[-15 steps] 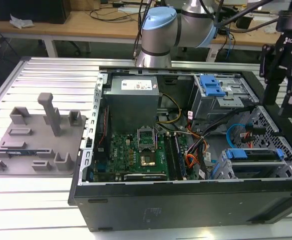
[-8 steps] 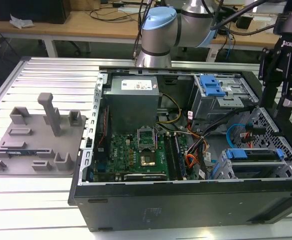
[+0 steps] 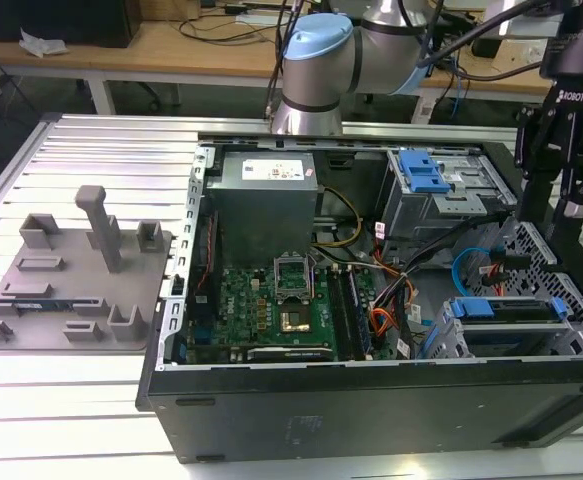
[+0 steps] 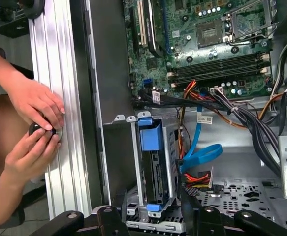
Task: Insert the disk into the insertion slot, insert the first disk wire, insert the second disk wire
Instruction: 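Insert the first disk wire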
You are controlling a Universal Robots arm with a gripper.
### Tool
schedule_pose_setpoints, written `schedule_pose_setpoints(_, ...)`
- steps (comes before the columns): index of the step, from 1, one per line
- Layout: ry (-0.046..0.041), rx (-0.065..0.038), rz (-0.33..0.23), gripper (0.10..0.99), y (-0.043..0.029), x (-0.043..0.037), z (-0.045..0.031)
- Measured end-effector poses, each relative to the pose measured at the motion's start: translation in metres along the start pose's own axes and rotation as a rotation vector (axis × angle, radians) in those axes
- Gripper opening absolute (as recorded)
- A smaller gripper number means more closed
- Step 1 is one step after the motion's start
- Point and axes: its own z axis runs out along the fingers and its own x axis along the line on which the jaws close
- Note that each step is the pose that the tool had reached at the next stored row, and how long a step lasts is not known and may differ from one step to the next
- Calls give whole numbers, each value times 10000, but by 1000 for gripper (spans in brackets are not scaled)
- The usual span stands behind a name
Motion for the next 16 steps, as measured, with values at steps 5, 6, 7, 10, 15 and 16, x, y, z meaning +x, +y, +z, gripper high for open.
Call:
schedule_pose_setpoints(5, -27, 250, 107, 561, -26, -19, 38)
schedule_pose_setpoints(6, -39, 352, 152, 561, -26, -20, 39)
schedule_pose_setpoints(7, -54, 494, 212, 561, -23, -20, 41)
schedule_pose_setpoints(10, -85, 755, 326, 561, 48, -34, 58)
schedule_pose_setpoints(15, -49, 774, 333, 561, 149, -190, 72)
schedule_pose_setpoints(16, -46, 777, 327, 561, 150, -208, 85)
